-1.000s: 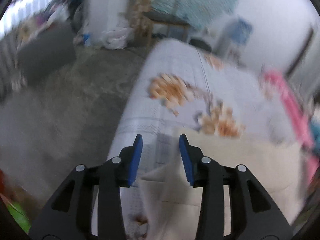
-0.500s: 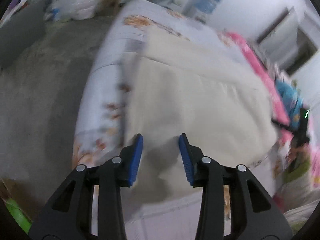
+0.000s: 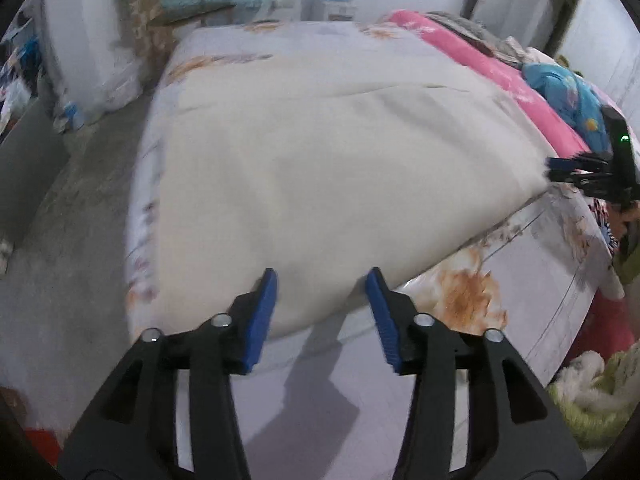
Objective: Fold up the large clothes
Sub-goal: 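Fold the lifted sides over the jacket body with both tools and release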
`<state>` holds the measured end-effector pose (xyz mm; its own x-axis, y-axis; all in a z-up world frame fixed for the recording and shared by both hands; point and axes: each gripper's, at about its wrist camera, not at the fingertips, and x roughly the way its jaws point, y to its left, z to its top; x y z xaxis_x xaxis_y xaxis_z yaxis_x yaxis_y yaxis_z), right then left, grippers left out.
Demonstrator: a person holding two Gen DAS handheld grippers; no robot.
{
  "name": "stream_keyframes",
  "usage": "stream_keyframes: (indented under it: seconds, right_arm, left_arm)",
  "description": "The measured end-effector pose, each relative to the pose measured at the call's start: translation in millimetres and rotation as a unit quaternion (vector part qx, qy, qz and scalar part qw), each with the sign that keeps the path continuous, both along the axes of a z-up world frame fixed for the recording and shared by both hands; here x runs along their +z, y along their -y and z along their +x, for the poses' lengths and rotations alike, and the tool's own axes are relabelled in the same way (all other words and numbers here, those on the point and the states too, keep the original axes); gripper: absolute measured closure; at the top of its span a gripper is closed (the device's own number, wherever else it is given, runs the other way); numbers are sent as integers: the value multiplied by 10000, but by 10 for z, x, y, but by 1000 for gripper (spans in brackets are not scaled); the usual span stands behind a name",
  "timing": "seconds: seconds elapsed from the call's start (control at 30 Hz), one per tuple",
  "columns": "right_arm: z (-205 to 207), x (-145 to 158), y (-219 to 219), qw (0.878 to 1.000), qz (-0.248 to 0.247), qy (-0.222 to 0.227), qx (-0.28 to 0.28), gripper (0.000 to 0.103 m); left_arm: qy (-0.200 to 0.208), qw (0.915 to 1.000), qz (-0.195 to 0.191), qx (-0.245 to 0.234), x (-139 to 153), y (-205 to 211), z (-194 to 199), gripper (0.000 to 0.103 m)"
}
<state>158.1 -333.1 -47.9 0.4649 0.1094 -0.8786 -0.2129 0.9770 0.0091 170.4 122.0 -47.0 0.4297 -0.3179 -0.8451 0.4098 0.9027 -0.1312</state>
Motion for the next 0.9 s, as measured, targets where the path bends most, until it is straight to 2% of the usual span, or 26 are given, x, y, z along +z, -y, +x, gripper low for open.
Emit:
stream_keyframes:
  seconds: [0.03,0.07,0.13,0.2,0.27,0.3,0.37,0.4,0.5,0.57,0.63,0.67,0.7,0.73,0.77,0.8,0.83,0.9]
  right_arm:
    - [-42,-2,169,9996,-107,-52,-268,70]
    - [-93,10,336,9972,-448,-104,-589,68]
    - [-139,67,518,9937,-626,-153,-914,68]
    - [-170,240,570,9945,-420,108,-957,68]
    - [-115,424,441,9957,-218,453,-771,66]
    - [81,508,243,9963,-138,670,-529,65]
    - [331,547,-27,9956,-49,907,-210,54]
    - [531,541,-222,9949,63,1002,-39,53]
    - [1206,323,-677,9956,267,850,287,53]
    - [1643,100,-815,9969,277,672,284,53]
    - [1883,-52,-713,9977,439,494,129,53]
    - [1913,-113,-620,9976,538,437,41,50]
    - [1892,-121,-483,9971,633,418,-85,44]
    - [1733,-71,-393,9966,675,425,-207,41]
    - [1631,-48,-256,9969,466,472,-431,41]
    - [1588,-42,-75,9963,41,490,-710,41]
    - [1555,-32,104,9944,-48,454,-949,41]
    - [1521,48,366,9889,133,353,-1436,42]
  left_arm:
    - [-1,10000,-53,67,29,-105,-40,59]
    - [38,9998,37,179,63,-204,-89,58]
    - [164,9983,411,385,120,-302,-50,56]
    - [289,9980,346,440,231,-330,-15,56]
    - [519,9981,-9,332,404,-234,39,55]
    - [614,9976,-102,291,461,-161,138,53]
    - [825,9961,-279,109,557,124,399,50]
    - [894,9953,-375,8,576,302,540,49]
    - [711,9956,-600,-74,447,782,1061,47]
    - [519,9973,-486,178,283,924,1384,47]
    - [263,9972,-282,645,51,880,1714,47]
    - [164,9957,-371,833,-16,756,1831,48]
    - [105,9940,-611,905,-34,619,1834,53]
    - [87,9924,-793,938,-29,489,1812,54]
    - [103,9915,-850,983,-9,348,1761,54]
    - [165,9912,-713,1107,20,231,1721,52]
    - [210,9907,-553,1229,43,142,1707,52]
    - [243,9892,-624,1305,126,12,1712,52]
